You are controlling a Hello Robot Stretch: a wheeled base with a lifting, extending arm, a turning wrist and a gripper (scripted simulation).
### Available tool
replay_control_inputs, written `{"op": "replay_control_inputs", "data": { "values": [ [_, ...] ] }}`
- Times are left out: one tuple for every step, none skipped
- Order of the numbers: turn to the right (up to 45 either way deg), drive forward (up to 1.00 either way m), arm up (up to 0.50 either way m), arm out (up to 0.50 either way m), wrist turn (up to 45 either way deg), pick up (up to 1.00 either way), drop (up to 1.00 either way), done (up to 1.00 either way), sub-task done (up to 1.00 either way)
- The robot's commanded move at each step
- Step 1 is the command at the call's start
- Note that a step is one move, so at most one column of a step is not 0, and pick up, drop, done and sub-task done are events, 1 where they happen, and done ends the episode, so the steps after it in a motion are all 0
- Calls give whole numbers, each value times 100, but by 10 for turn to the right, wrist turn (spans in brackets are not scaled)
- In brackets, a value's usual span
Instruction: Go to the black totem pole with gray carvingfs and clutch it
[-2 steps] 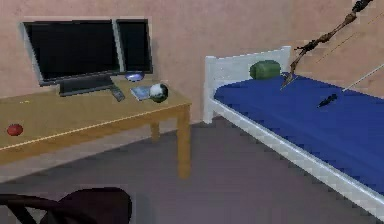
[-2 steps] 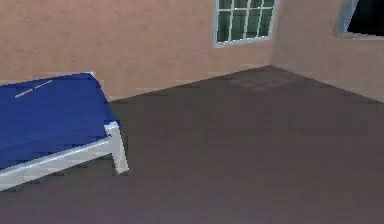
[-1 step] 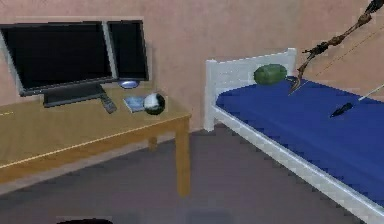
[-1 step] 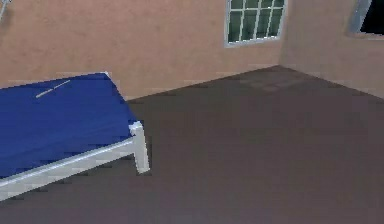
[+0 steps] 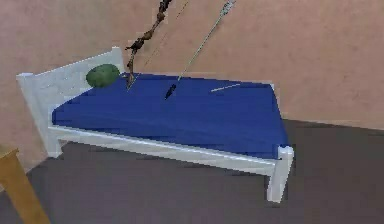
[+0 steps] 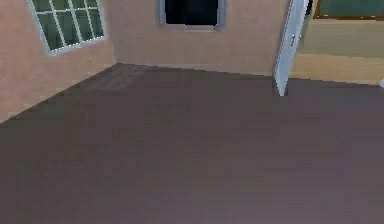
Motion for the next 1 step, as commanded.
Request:
{"op": "replay_control_inputs", "data": {
  "values": [
    [450,0,0,0,0,0,0,0,0]
  ]
}}
